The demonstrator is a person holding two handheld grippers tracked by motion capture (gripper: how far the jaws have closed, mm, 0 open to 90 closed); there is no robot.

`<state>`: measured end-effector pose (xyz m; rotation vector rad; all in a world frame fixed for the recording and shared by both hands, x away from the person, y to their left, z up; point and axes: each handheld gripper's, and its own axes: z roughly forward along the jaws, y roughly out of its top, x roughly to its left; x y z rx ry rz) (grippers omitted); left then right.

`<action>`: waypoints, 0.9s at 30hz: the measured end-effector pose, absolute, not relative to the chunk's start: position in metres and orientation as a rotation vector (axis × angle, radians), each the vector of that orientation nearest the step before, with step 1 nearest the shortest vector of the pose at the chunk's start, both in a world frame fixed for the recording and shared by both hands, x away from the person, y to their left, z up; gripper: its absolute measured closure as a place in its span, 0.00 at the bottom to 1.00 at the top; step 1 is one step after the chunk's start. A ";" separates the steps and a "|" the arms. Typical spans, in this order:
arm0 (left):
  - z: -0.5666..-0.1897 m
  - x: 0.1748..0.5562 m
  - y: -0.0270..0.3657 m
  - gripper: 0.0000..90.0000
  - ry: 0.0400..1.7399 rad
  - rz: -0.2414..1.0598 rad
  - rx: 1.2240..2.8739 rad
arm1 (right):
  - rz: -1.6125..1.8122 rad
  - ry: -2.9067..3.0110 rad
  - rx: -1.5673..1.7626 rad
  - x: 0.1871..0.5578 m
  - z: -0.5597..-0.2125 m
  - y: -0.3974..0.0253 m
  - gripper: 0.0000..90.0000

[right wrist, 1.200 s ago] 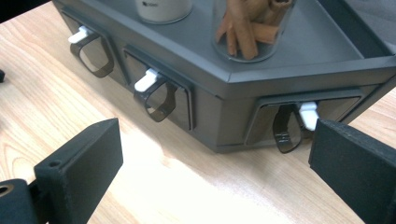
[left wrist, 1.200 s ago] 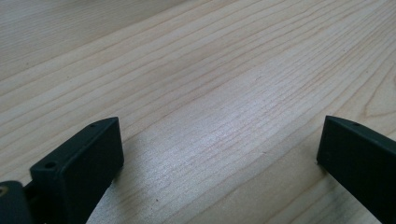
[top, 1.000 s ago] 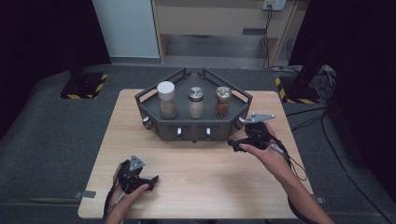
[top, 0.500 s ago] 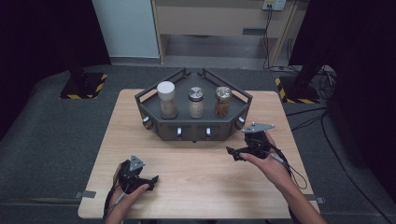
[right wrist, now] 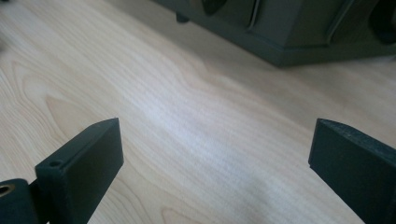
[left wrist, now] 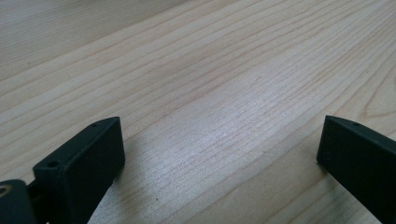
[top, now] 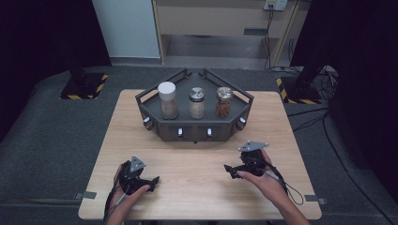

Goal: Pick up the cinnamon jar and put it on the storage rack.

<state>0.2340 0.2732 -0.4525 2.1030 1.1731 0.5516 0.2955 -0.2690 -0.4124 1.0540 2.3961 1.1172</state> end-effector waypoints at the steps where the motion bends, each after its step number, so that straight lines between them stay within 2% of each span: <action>1: -0.452 0.234 0.273 0.00 1.173 0.552 2.103 | 1.115 2.400 1.058 0.294 -0.416 -0.268 0.04; 18: -0.452 0.234 0.273 0.00 1.174 0.552 2.103 | 1.041 2.410 1.044 0.278 -0.460 -0.257 0.03; 27: -0.453 0.234 0.273 0.00 1.174 0.552 2.103 | 1.070 2.381 1.047 0.272 -0.466 -0.258 0.01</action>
